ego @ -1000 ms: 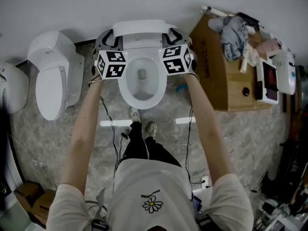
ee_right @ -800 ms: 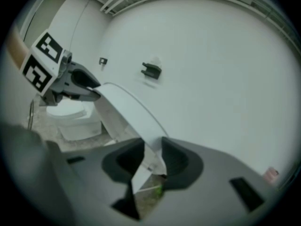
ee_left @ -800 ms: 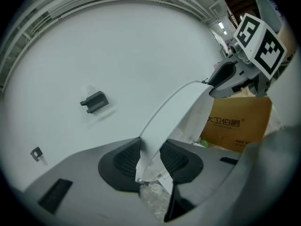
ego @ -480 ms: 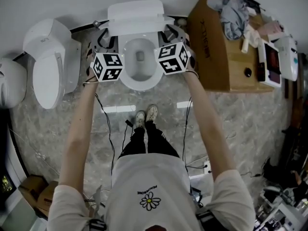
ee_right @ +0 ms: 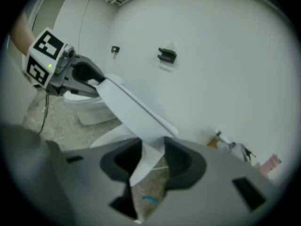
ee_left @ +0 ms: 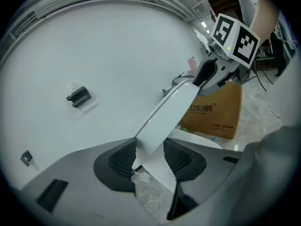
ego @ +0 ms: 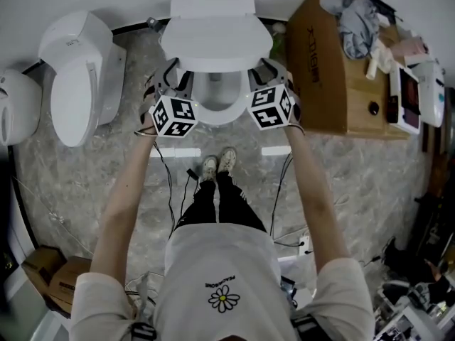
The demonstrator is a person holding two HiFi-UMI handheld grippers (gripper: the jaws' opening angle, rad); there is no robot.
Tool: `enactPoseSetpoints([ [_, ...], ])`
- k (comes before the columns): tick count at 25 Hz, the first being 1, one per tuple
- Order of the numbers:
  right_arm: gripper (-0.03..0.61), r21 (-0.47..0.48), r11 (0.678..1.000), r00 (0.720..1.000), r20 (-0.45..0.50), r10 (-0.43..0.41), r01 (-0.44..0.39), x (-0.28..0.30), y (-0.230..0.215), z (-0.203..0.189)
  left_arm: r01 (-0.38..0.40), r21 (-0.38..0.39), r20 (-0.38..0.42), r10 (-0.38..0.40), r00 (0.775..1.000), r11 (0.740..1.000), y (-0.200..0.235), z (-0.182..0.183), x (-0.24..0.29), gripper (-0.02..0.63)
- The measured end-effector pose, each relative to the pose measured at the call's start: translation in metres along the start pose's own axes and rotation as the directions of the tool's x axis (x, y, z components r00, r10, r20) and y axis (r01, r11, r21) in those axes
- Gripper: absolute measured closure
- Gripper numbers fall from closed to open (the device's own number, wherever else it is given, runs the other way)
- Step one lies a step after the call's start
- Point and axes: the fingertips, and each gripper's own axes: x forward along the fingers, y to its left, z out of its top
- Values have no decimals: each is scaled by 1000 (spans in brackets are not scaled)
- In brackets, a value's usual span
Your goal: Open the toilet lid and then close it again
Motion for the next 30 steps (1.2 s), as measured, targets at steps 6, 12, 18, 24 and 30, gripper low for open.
enactPoseSetpoints([
  [6,408,22,997,995,-67,70,-69,-2,30,-36,124,-39,-25,-125,992,992,-34,-29,-14,393],
  [12,400,11,993,983,-138,119,-119,0,52,-70,201,-21,-65,-202,977,979,-64,-56,-19,393],
  [18,396,32,987,969,-188,160,-157,1,75,-99,233,3,-91,-231,969,973,-89,-82,-26,393],
  [24,394,38,977,949,-232,211,-208,9,94,-129,265,-18,-125,-265,956,964,-113,-107,-24,393],
  [30,394,69,961,926,-256,278,-269,18,114,-158,290,-17,-166,-289,943,957,-139,-137,-20,393],
])
